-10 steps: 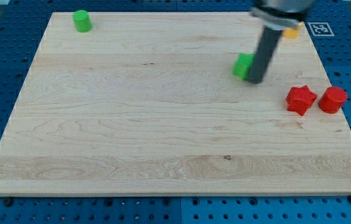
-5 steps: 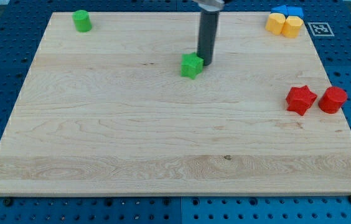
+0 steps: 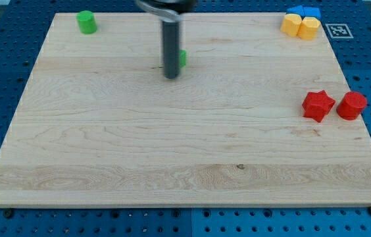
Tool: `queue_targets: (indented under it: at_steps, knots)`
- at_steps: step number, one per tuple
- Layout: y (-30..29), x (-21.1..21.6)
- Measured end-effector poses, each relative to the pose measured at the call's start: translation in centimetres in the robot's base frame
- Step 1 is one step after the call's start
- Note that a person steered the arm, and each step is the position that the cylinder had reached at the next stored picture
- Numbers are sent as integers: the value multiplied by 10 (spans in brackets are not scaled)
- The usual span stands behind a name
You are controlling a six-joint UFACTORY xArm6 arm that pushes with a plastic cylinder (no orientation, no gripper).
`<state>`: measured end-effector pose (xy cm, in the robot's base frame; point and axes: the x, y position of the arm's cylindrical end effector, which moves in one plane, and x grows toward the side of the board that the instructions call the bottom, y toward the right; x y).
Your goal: Slide the green star towards top left
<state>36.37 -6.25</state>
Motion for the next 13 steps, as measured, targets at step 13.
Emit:
queue_targets:
  at_steps: [13]
  knots:
    - [-44,-18]
